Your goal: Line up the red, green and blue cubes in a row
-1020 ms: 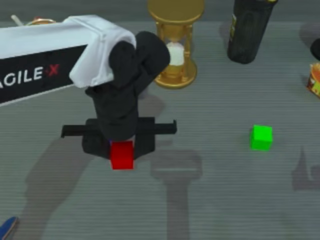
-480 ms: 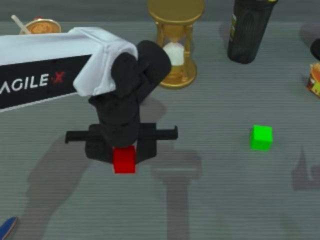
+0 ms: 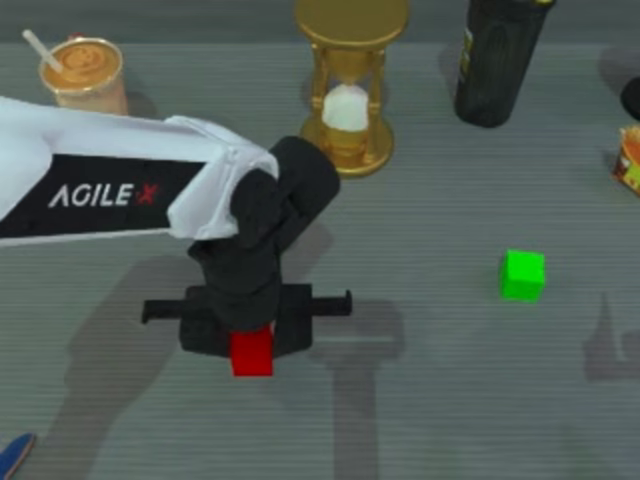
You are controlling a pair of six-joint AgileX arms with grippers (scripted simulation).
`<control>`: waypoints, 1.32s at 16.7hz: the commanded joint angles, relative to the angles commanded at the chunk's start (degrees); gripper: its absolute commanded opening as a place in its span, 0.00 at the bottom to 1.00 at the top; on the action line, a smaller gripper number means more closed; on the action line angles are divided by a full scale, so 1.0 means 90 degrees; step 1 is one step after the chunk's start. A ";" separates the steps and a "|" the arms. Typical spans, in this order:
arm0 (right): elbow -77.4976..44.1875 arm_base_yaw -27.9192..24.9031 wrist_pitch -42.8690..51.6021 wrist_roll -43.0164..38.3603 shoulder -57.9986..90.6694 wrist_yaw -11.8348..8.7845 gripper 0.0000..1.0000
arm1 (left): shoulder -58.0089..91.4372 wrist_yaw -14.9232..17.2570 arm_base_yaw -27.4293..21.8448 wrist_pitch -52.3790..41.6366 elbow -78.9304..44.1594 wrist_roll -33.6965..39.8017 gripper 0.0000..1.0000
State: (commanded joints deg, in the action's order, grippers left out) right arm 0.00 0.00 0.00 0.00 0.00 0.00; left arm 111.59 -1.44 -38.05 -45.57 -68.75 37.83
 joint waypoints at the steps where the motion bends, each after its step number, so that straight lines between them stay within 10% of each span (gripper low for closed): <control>1: 0.0000 0.0000 0.0000 0.0000 0.0000 0.0000 1.00 | 0.0000 0.0000 0.0000 0.0000 0.0000 0.0000 0.00; 15: 0.0000 0.0000 0.0000 0.0000 0.0000 0.0000 1.00 | 0.0000 0.0000 0.0000 0.0000 0.0000 0.0000 0.98; 22: 0.0000 0.0000 0.0000 0.0000 0.0000 0.0000 1.00 | 0.0000 0.0000 0.0000 0.0000 0.0000 0.0000 1.00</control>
State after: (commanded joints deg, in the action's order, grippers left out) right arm 0.00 0.00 0.00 0.00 0.00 0.00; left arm 111.59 -1.44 -38.05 -45.57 -68.75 37.83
